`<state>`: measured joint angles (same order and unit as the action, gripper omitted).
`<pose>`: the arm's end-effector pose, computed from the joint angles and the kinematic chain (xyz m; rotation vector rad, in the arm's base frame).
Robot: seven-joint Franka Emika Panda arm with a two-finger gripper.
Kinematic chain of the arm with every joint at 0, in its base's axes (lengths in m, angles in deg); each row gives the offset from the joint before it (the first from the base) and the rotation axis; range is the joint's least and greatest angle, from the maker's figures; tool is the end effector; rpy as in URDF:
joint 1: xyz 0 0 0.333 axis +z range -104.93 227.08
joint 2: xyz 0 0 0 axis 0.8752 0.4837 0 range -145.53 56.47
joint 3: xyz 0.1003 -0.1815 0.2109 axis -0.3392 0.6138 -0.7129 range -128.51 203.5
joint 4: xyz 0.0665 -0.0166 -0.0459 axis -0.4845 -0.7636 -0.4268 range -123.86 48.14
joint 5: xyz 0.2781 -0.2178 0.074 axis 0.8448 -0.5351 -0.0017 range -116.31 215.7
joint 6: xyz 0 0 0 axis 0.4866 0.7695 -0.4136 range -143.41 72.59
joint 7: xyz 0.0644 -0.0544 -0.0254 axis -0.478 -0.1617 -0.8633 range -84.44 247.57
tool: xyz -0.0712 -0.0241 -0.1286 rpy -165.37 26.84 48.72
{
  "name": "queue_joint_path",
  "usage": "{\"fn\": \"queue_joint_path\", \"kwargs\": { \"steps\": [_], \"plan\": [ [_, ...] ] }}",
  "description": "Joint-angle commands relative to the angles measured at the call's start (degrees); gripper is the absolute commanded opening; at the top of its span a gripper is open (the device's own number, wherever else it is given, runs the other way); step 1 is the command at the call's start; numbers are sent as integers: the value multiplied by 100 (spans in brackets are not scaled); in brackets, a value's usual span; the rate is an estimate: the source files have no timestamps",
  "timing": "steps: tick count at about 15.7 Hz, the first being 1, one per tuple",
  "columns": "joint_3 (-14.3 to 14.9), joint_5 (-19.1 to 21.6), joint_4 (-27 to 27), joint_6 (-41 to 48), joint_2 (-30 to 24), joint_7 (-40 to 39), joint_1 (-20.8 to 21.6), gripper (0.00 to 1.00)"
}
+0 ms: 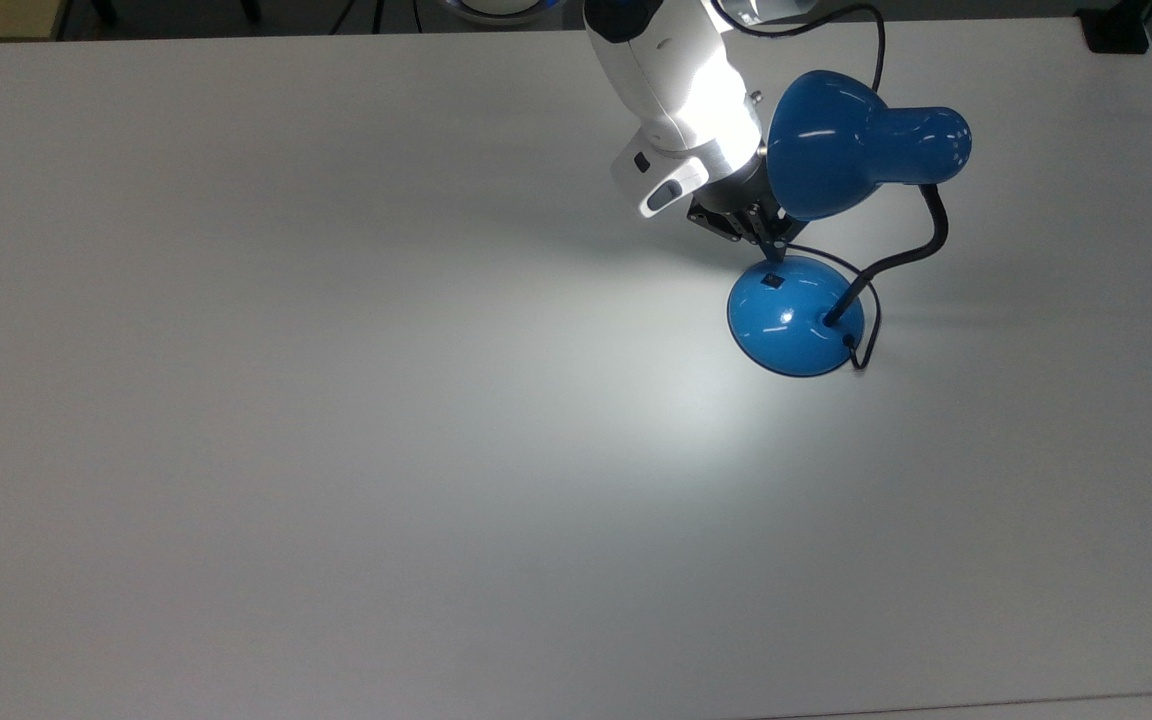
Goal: Turn on the lamp
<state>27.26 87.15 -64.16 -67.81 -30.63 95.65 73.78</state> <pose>0.5348 0.2439 0.3114 -2.5836 0.4248 0.0245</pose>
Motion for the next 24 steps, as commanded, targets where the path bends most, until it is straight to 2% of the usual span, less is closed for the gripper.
{"fn": "queue_joint_path", "kwargs": {
  "steps": [1,5,6,7,11,14,16,20,24],
  "plan": [
    [56,-263,-60,930,-431,25,-250,9],
    [91,-1248,282,2238,-643,-2,-619,62],
    [109,-1467,474,2573,-643,-28,-690,78],
    [118,-1730,642,2889,-643,-80,-717,98],
    [144,-2654,1099,3524,-765,-177,-831,100],
    [171,-2902,1451,4095,-915,-529,-901,100],
    [337,-3051,1583,4237,-1090,-529,-972,100],
    [882,-3385,1812,4193,-1364,-1011,-919,100],
    [900,-4227,1988,4009,-1355,-1259,-972,100]
  ]
}}
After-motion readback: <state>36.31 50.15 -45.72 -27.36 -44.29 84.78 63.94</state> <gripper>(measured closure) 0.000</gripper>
